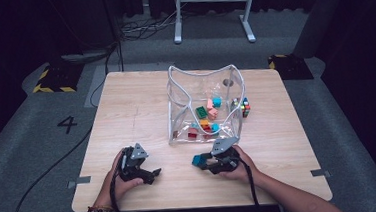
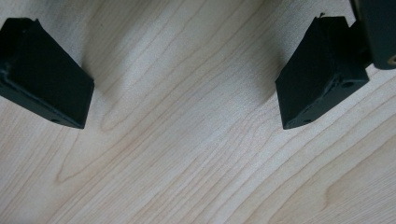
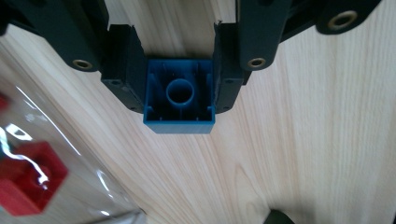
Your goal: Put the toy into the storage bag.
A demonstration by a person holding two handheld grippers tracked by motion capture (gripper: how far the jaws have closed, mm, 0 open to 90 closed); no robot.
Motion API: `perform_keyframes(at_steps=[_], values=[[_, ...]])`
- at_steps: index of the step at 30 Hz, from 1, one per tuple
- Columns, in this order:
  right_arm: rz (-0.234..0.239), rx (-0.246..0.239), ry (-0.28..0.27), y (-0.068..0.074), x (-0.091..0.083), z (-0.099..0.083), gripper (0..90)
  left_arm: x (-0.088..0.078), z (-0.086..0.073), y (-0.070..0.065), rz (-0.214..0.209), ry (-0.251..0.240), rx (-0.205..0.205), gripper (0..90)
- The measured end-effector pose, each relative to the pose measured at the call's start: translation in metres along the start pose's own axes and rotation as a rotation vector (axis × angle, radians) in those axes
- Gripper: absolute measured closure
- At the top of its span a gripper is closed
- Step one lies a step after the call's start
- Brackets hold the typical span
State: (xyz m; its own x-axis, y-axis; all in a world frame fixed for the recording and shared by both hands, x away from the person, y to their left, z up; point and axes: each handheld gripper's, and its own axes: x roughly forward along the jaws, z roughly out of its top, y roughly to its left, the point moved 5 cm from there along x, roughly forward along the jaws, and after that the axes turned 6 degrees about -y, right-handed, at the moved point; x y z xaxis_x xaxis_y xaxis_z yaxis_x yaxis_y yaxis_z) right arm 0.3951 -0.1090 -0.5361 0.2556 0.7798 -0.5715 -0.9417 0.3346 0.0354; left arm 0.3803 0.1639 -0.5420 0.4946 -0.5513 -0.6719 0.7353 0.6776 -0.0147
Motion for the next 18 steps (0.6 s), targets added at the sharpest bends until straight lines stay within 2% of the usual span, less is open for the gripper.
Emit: perform_keyframes(at_steps=[1,2,3,4,8,11,13,16,18], values=[[-0.004,0.007,0.000,-0.001,-0.004,-0.003,59.6,0.000,0.000,-0.001,-0.003,0.003,-0.007,4.4],[0.017,-0.011,-0.025,-0.003,-0.007,-0.004,59.6,0.000,-0.001,-0.002,-0.015,0.004,-0.018,4.4],[0.011,-0.010,-0.018,-0.004,-0.012,-0.007,59.6,0.000,-0.001,-0.002,-0.010,0.005,-0.016,4.4],[0.002,-0.028,-0.012,-0.007,-0.016,-0.010,59.5,0.000,0.000,-0.001,-0.009,0.001,-0.011,4.4],[-0.021,-0.010,-0.025,-0.016,-0.034,-0.020,59.6,0.000,0.000,-0.001,-0.009,0.002,-0.012,4.4],[-0.027,0.032,-0.029,-0.022,-0.048,-0.028,59.5,0.000,0.000,-0.001,-0.008,0.001,-0.011,4.3],[-0.050,0.031,-0.031,-0.025,-0.055,-0.030,59.5,0.000,-0.001,-0.002,-0.013,0.004,-0.017,4.3],[-0.057,0.038,-0.043,-0.028,-0.063,-0.031,59.5,0.000,-0.001,-0.002,-0.013,0.004,-0.017,4.4],[-0.077,0.049,-0.058,-0.034,-0.077,-0.033,59.5,0.000,0.000,-0.001,-0.011,0.003,-0.014,4.4]])
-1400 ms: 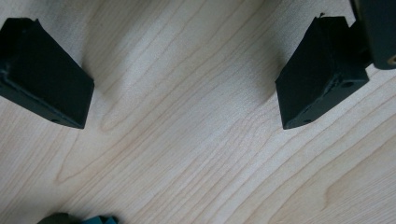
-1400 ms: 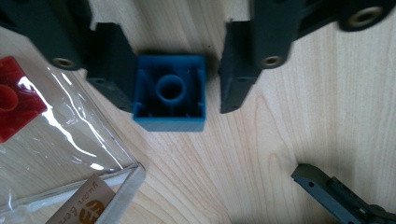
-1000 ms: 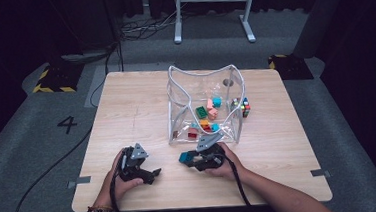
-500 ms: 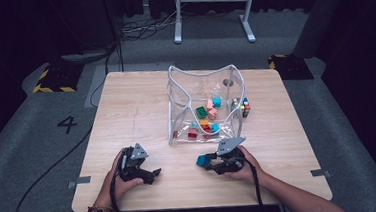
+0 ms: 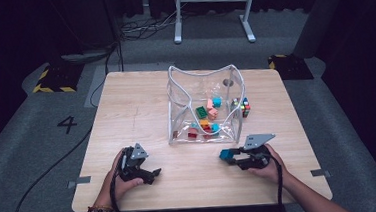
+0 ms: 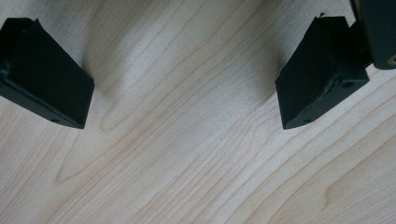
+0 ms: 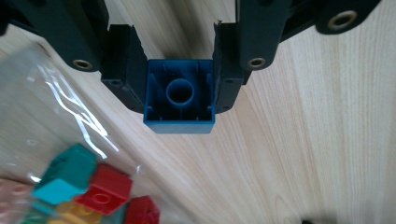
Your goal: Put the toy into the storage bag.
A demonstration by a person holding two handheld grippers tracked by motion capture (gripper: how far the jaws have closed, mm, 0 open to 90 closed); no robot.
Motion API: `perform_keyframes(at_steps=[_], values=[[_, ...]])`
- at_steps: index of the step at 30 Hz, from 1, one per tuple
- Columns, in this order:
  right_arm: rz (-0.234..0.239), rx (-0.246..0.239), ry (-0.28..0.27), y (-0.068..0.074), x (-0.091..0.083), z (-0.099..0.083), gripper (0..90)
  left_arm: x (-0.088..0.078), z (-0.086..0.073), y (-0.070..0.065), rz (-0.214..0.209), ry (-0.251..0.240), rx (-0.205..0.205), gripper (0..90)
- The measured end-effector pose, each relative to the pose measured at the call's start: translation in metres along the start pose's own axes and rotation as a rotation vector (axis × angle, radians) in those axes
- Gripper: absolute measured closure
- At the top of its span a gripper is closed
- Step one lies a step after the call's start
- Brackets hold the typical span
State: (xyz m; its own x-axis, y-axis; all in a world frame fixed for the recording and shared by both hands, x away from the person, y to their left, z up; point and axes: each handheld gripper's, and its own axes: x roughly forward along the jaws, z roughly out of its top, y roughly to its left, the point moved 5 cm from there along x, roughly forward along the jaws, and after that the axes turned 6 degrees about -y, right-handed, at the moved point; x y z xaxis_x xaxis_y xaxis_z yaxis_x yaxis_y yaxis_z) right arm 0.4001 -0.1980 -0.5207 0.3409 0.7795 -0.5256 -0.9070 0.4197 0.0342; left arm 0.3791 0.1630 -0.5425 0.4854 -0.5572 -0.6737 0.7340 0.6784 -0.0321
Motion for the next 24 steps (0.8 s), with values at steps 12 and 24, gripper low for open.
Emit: perform_keyframes(at_steps=[12,24], values=[[-0.058,0.044,-0.004,-0.023,-0.037,0.000,59.5,0.000,0.000,0.001,0.011,-0.003,0.013,4.4],[-0.105,0.050,-0.048,-0.037,-0.061,0.010,59.5,0.000,0.000,0.002,0.011,-0.002,0.013,4.3]])
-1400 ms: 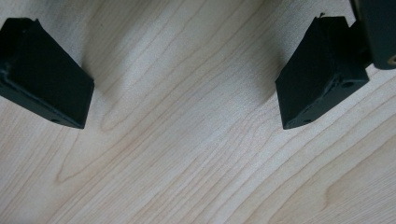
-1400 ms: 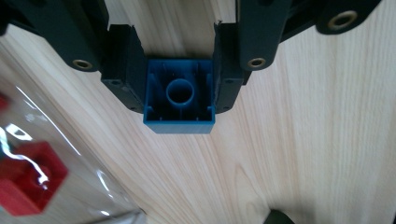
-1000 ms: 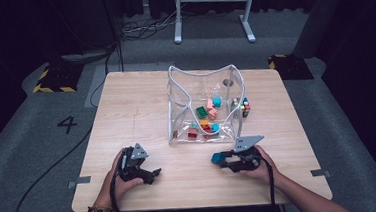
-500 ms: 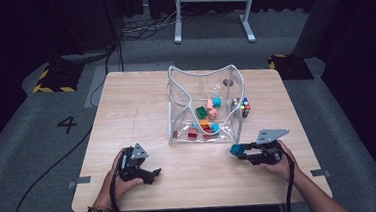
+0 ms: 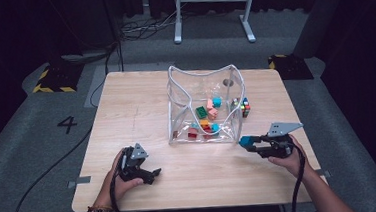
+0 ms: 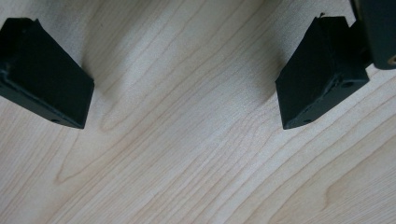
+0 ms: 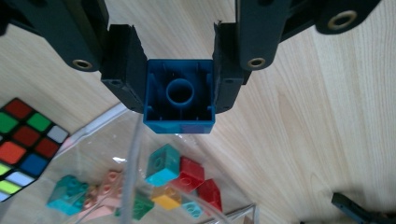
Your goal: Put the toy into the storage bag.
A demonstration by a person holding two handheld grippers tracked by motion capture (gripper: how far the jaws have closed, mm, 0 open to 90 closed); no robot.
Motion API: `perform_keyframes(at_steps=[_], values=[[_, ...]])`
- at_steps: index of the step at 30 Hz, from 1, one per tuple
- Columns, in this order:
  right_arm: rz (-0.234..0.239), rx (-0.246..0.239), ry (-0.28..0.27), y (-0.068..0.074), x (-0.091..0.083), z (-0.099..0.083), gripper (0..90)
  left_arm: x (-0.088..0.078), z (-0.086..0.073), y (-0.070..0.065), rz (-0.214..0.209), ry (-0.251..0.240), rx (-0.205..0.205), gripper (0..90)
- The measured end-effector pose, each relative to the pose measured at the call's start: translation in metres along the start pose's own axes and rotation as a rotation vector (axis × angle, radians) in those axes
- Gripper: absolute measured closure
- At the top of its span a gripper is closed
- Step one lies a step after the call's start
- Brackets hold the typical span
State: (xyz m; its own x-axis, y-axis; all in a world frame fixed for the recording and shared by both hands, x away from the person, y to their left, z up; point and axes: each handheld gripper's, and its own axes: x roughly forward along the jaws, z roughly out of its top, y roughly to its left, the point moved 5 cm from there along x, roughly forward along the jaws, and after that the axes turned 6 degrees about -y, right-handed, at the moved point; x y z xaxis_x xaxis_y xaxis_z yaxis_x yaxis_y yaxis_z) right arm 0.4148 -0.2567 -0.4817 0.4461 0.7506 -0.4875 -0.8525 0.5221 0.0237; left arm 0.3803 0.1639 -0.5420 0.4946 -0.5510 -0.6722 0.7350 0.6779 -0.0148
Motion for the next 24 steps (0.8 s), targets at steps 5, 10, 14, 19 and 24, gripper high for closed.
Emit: perform_keyframes(at_steps=[5,10,14,19,24], values=[[-0.019,0.005,-0.020,-0.006,-0.007,0.005,59.5,0.000,0.000,0.000,0.000,0.000,-0.001,4.3],[-0.025,0.002,-0.031,-0.009,-0.010,0.011,59.5,0.000,0.000,0.000,0.000,0.000,0.000,4.4],[-0.032,0.000,-0.040,-0.012,-0.012,0.016,59.5,0.000,0.000,0.000,0.000,0.000,-0.001,4.3],[-0.042,0.002,-0.059,-0.015,-0.017,0.024,59.5,0.000,0.000,0.000,0.000,0.000,0.000,4.3],[-0.049,0.000,-0.074,-0.020,-0.023,0.031,59.5,0.000,0.000,0.000,0.000,0.000,0.000,4.3]])
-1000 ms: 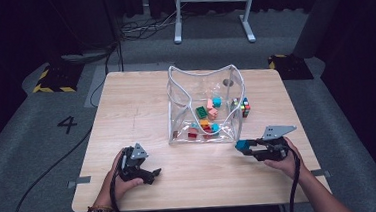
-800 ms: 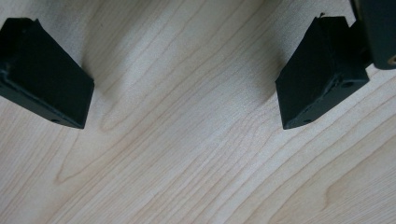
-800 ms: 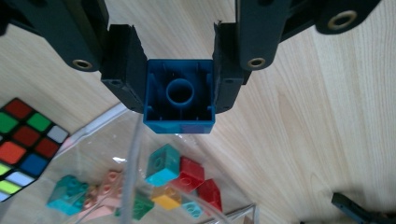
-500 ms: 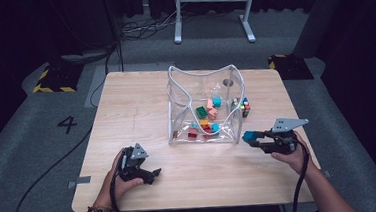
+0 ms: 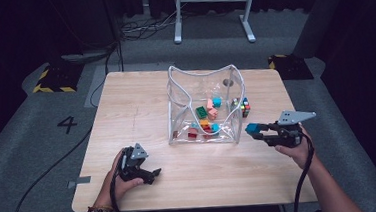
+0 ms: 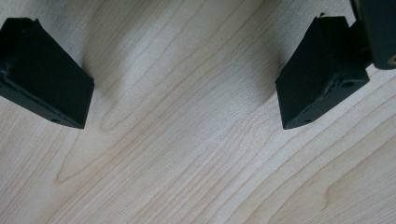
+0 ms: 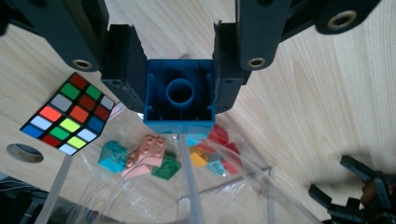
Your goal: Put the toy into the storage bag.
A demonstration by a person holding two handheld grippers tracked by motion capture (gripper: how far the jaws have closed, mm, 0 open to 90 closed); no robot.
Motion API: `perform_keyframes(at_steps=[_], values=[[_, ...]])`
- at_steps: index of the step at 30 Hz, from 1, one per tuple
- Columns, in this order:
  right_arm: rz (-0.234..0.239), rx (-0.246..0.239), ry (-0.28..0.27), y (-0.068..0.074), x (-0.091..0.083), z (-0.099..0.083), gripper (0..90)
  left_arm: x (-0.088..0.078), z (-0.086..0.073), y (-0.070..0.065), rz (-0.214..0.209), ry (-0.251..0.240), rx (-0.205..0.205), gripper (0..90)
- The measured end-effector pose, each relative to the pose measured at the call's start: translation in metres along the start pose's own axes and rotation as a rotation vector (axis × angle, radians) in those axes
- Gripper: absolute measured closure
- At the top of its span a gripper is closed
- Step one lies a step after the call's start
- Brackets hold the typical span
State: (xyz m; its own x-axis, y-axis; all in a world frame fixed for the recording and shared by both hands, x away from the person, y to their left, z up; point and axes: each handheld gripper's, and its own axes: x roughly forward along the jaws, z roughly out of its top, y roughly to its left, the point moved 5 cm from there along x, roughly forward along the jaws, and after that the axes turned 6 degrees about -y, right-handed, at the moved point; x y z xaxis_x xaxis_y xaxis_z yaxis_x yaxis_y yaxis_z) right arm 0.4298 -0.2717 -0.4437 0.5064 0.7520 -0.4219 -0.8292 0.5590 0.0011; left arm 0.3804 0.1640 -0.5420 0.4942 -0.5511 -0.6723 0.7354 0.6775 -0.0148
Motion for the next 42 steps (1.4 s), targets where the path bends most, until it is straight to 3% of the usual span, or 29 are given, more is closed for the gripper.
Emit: perform_keyframes(at_steps=[4,25,42], values=[[-0.005,0.007,-0.015,-0.003,-0.005,0.007,59.6,0.000,0.000,0.000,0.000,0.000,0.000,4.3],[-0.026,-0.058,-0.069,-0.007,-0.023,0.060,59.5,0.000,0.000,0.000,0.000,0.000,-0.001,4.3],[-0.039,-0.087,-0.107,-0.015,-0.025,0.100,59.5,0.000,0.000,0.000,0.001,0.002,-0.002,4.3]])
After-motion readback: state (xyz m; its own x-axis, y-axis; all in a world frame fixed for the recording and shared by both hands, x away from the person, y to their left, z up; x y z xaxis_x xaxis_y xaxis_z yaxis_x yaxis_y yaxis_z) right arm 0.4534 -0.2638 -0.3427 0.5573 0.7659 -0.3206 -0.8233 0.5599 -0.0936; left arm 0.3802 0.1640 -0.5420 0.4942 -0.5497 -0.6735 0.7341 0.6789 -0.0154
